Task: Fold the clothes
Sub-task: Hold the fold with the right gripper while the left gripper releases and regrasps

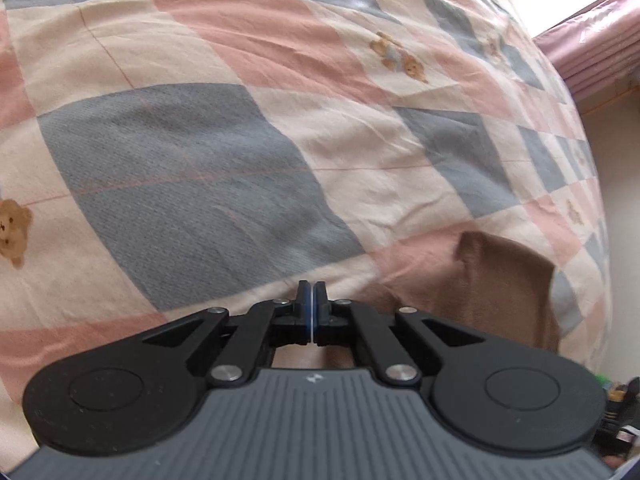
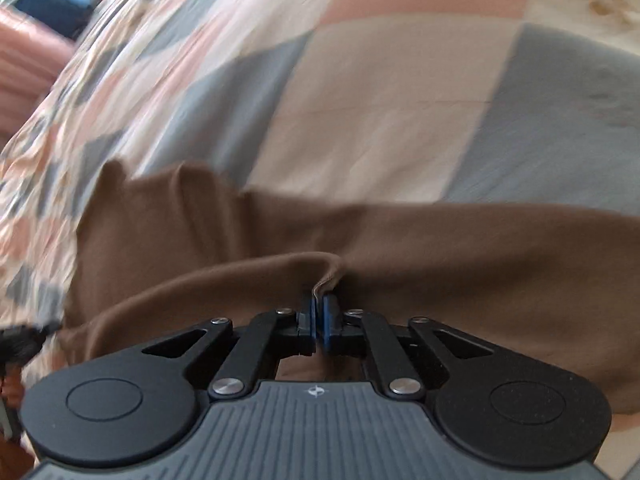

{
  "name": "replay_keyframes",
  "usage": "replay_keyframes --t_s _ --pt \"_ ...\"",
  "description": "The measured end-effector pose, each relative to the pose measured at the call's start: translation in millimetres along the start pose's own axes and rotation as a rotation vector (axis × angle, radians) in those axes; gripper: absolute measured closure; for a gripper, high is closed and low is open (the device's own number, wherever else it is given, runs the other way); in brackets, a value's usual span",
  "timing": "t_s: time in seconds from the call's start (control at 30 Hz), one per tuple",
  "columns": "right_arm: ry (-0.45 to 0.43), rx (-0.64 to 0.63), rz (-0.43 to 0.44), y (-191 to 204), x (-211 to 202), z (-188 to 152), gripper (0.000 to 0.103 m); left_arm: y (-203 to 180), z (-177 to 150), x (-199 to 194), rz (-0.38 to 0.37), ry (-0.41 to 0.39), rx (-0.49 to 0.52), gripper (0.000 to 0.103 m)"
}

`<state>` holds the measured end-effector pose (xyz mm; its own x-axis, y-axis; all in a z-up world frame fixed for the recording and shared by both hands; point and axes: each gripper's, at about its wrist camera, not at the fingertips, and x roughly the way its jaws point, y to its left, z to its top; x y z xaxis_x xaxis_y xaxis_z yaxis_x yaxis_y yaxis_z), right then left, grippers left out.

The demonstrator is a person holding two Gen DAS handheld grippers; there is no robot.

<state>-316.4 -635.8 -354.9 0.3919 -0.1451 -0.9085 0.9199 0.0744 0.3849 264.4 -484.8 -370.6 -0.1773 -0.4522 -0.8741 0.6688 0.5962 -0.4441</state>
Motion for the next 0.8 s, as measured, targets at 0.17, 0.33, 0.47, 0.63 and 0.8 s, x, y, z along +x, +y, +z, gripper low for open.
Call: replay_keyframes --t_s 0.17,0.33,0.47,0.63,0.8 --pt "-0.036 -0.006 0.008 8 -3 -9 0.073 -2 -9 -5 -0.058 0.056 -0.130 0.068" --pt "-0.036 -0.007 0.005 6 -1 -7 0.073 -4 -8 22 -0.026 0.119 -0.212 0.077" --pt "-0.021 -0.040 0.019 4 -3 -8 0.097 -10 -13 19 -0.176 0.097 -0.199 0.102" --pt "0.009 -0.074 0.065 1 -6 -10 0.098 -3 -10 -6 -0.059 -0.036 -0.064 0.103" --pt "-0.011 -0.089 0.058 5 -7 -12 0.085 6 -26 -27 0.095 -0.087 0.019 0.097"
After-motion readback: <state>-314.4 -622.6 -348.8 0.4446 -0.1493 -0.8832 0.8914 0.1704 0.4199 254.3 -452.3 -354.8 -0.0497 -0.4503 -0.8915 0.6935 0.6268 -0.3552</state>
